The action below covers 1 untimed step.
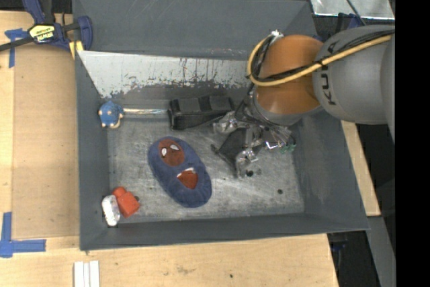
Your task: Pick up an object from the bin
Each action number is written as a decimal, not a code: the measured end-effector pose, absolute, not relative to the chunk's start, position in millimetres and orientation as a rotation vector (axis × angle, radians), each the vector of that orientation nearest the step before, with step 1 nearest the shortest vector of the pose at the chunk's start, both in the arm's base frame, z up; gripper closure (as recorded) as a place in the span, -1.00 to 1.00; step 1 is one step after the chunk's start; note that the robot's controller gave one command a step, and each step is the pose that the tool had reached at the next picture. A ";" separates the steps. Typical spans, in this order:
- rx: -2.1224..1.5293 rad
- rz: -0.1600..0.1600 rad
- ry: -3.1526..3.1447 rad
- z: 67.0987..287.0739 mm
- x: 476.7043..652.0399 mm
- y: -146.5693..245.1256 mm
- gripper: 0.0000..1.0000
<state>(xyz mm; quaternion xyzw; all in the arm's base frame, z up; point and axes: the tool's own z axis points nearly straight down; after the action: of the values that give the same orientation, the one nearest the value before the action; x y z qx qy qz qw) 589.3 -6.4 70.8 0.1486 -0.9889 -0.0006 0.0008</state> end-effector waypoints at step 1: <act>0.423 -0.003 -3.124 183.6 545.7 54.2 -1.00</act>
Offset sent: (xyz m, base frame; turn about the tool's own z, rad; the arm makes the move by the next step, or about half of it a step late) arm -0.0454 0.0578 0.1079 0.0325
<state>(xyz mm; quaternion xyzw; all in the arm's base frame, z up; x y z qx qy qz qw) 545.7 54.2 183.6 0.1341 -0.9910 -0.0010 -0.0053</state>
